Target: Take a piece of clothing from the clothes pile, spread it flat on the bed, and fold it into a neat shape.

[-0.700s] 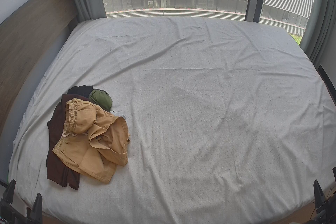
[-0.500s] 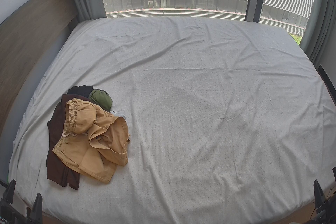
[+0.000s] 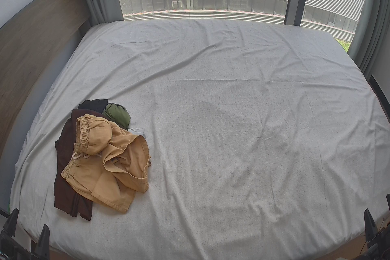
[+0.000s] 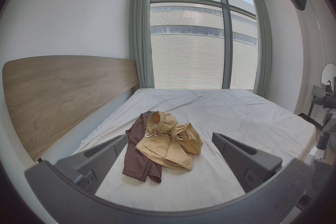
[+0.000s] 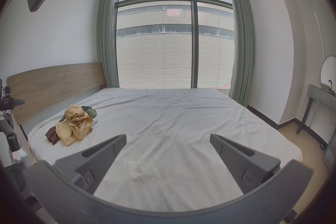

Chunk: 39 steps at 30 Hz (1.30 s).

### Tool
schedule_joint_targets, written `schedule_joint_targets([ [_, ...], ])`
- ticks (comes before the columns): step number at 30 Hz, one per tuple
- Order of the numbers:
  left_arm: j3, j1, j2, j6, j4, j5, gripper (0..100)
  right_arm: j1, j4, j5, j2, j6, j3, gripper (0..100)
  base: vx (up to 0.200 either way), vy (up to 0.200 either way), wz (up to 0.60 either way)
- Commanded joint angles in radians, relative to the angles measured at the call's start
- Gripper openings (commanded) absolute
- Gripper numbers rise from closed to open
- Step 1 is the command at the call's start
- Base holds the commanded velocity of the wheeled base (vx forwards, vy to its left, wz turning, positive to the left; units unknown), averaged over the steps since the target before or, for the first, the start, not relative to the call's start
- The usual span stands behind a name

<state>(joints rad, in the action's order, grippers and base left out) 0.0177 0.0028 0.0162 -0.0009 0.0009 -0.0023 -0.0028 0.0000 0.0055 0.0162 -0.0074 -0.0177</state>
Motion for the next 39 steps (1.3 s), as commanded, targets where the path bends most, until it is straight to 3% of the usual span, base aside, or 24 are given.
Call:
schedule_joint_targets([
  [1,-0.018,0.000,-0.016,0.002,-0.001,-0.001,100,0.001,0.000,0.001,-0.012,0.000,0.018,100,0.000,0.000,0.00],
  [9,-0.001,-0.001,-0.002,0.001,-0.019,0.002,100,0.000,0.000,0.001,-0.012,0.000,0.018,100,0.000,0.000,0.00],
  [12,0.199,-0.004,0.105,-0.001,-0.062,0.010,100,0.000,0.000,0.001,-0.012,0.000,0.018,100,0.000,0.000,0.00],
  [19,0.176,-0.087,0.346,-0.008,-0.154,-0.008,100,0.001,0.000,0.001,-0.013,0.001,0.018,100,0.000,0.000,0.00],
  [23,0.202,-0.175,0.559,-0.041,-0.328,-0.001,100,0.000,0.000,0.001,-0.012,-0.002,0.018,100,0.000,0.000,0.00],
  [29,0.254,-0.179,0.725,-0.067,-0.404,-0.011,100,0.001,0.000,0.001,-0.012,0.000,0.018,100,0.000,0.000,0.00],
  [32,0.315,-0.178,0.867,-0.149,-0.469,-0.065,100,0.001,0.000,0.001,-0.012,0.000,0.018,100,0.000,0.000,0.00],
  [34,0.318,-0.178,0.872,-0.153,-0.469,-0.067,100,0.001,0.000,0.001,-0.012,0.000,0.018,100,0.000,0.000,0.00],
  [35,0.363,-0.168,0.956,-0.208,-0.470,-0.079,100,0.000,0.000,0.001,-0.012,-0.002,0.018,100,0.000,0.000,0.00],
  [39,0.393,-0.165,1.062,-0.238,-0.487,-0.094,100,0.001,0.000,0.001,-0.012,-0.002,0.018,100,0.000,0.000,0.00],
])
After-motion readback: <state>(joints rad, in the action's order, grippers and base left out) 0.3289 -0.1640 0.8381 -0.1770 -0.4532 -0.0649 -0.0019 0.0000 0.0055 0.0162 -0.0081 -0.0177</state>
